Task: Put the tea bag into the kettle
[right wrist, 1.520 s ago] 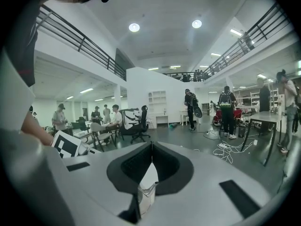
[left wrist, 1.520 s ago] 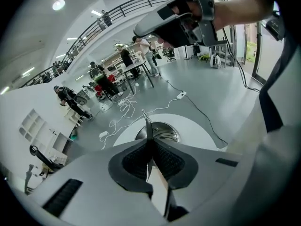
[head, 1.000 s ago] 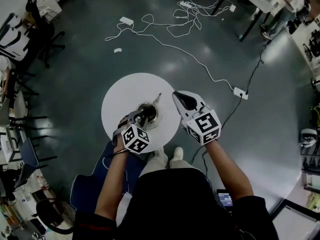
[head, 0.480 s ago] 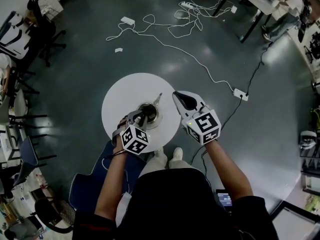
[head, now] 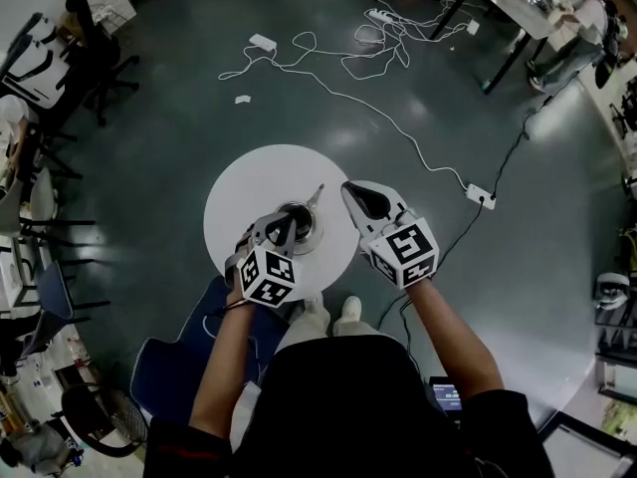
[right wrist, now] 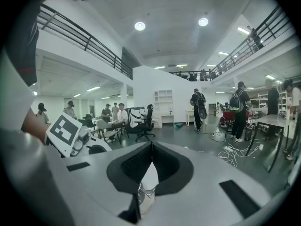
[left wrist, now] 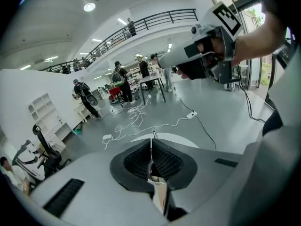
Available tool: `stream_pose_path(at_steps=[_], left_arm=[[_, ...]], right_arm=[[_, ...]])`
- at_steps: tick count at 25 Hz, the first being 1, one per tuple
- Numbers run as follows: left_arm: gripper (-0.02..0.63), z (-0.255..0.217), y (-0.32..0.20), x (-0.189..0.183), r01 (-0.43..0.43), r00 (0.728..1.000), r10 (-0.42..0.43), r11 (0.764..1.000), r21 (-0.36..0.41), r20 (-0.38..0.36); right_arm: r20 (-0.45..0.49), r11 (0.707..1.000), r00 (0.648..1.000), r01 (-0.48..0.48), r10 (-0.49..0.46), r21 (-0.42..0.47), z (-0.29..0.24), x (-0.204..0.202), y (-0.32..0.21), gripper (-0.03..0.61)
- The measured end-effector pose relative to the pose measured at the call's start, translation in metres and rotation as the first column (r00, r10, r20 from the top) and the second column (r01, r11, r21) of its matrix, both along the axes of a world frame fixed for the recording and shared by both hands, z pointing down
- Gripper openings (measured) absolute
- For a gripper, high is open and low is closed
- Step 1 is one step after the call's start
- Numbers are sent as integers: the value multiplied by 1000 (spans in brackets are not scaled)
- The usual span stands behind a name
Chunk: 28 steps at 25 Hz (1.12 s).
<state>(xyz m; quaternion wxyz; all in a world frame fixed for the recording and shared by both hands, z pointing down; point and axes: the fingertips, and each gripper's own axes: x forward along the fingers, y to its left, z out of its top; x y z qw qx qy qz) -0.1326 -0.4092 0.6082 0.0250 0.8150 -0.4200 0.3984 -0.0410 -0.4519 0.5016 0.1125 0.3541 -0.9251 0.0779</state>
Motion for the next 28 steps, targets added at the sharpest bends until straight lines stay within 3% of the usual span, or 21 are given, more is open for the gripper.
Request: stream_pose_path(at_steps=[11, 24, 28], left_arm=[[15, -81, 2, 7, 138, 975, -105, 977, 161, -198], [15, -157, 31, 28, 257, 916, -114, 902, 346, -384], [15, -173, 43, 38, 301, 886, -115, 880, 369, -449]], right_arm=[[23, 995, 996, 88, -89, 51, -28, -6, 19, 18], [32, 984, 987, 156, -159, 91, -48, 9, 43, 18], [37, 980, 984, 171, -176, 105, -55, 23, 50, 18]])
